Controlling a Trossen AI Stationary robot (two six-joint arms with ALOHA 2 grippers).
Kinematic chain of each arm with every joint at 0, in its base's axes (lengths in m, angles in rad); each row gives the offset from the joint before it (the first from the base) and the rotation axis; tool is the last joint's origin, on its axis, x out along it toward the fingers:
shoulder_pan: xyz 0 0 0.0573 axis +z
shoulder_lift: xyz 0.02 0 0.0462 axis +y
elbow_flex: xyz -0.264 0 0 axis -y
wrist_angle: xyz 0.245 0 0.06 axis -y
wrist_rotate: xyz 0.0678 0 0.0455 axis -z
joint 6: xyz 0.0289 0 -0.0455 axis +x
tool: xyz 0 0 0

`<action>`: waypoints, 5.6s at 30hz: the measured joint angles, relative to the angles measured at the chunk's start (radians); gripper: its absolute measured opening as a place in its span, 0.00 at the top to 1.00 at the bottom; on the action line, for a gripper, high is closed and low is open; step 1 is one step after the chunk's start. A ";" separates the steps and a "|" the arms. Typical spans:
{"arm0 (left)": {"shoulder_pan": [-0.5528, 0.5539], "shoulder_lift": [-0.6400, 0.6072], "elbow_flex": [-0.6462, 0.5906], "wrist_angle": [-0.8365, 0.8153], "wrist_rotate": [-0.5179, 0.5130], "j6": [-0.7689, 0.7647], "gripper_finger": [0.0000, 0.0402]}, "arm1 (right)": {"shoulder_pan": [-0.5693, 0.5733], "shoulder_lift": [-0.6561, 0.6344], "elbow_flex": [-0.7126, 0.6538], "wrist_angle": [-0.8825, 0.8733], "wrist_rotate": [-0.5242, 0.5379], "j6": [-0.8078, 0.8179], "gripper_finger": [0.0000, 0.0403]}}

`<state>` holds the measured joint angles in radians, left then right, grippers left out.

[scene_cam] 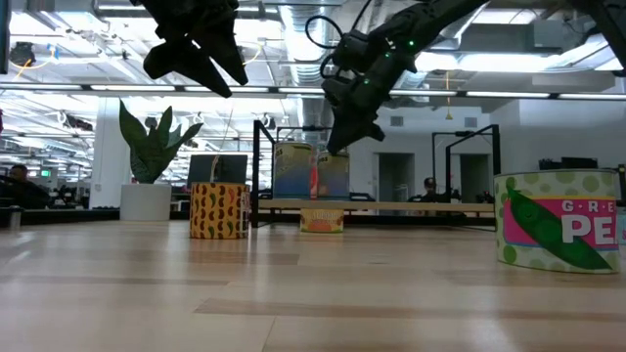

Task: Pick and place cans onto a shelf
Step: Put the canned peaches on the shelf, then put the canned salmon on the shelf

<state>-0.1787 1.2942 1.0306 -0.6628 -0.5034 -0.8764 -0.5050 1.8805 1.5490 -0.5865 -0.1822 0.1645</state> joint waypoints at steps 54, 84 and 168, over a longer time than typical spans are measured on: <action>0.000 0.000 0.000 0.000 0.051 0.045 0.59 | 0.260 -0.327 0.000 -0.576 -0.108 0.193 0.84; 0.000 0.000 0.000 0.032 0.053 0.121 0.59 | 0.824 -0.523 -0.482 -0.854 0.257 1.007 0.83; 0.000 0.000 0.000 0.029 0.062 0.106 0.59 | -0.079 -0.313 -0.223 -0.411 0.337 -0.302 0.99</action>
<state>-0.1787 1.2938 1.0306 -0.6342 -0.4416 -0.7704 -0.5840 1.5671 1.3258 -0.9972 0.1547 -0.1380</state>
